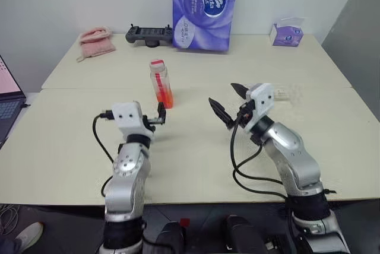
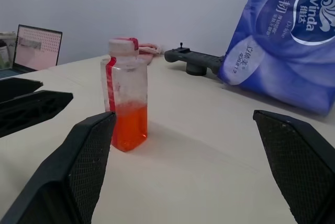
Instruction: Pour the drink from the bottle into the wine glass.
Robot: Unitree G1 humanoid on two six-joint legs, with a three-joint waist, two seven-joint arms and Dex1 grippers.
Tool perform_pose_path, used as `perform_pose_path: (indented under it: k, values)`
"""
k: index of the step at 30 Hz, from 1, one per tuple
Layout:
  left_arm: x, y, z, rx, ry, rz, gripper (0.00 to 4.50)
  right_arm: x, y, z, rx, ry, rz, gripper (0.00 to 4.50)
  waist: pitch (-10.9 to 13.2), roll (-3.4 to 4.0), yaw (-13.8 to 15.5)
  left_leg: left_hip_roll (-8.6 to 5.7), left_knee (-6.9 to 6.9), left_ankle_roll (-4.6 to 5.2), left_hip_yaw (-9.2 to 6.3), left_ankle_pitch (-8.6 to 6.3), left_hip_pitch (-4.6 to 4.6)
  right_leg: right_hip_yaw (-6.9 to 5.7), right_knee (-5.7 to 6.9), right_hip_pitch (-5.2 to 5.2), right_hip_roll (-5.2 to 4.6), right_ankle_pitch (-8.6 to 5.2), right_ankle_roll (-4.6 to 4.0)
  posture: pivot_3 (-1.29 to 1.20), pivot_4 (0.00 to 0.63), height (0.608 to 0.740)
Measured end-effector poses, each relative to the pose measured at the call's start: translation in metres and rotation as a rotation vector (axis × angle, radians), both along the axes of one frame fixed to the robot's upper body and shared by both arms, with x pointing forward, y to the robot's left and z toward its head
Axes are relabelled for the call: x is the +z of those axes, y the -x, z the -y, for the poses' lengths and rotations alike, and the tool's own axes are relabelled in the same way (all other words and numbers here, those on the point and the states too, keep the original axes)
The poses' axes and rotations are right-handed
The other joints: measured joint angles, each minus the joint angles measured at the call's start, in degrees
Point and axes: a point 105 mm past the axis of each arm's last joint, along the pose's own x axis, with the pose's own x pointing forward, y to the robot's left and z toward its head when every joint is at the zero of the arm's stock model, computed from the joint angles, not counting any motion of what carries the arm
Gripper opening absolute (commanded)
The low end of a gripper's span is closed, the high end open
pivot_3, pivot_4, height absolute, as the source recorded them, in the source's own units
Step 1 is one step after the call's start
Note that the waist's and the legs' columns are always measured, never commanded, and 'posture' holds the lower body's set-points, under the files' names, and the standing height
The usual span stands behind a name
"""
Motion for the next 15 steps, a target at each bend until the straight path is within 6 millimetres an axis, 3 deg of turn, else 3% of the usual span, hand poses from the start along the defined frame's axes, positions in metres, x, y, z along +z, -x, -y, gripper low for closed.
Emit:
perform_pose_path:
  k: [3,8,15]
  values:
    - [0.006,-0.014,-0.001,-0.004,-0.011,0.017,4.5,0.003,-0.005,-0.003,0.023,0.007,0.0,4.46,0.0,0.0,-0.02,0.01,-0.03,0.0,0.02,0.0,0.0,0.02,-0.02,-0.01,0.0,0.07,-0.11,0.0,0.15,0.74]
    - [-0.002,-0.032,-0.011,0.015,-0.009,-0.012,4.5,0.0,-0.009,-0.003,0.05,0.035,-0.017,4.46,0.0,0.0,-0.01,0.02,-0.03,0.0,0.02,0.0,-0.01,0.02,0.0,-0.06,0.0,0.1,-0.16,0.0,0.15,0.74]
    - [0.009,-0.058,-0.002,-0.039,-0.018,0.031,4.5,-0.001,-0.01,-0.005,0.07,0.04,-0.019,4.46,0.01,-0.01,0.0,0.01,0.0,-0.01,0.04,0.0,-0.03,0.03,-0.01,-0.05,-0.01,0.11,-0.11,0.0,0.15,0.74]
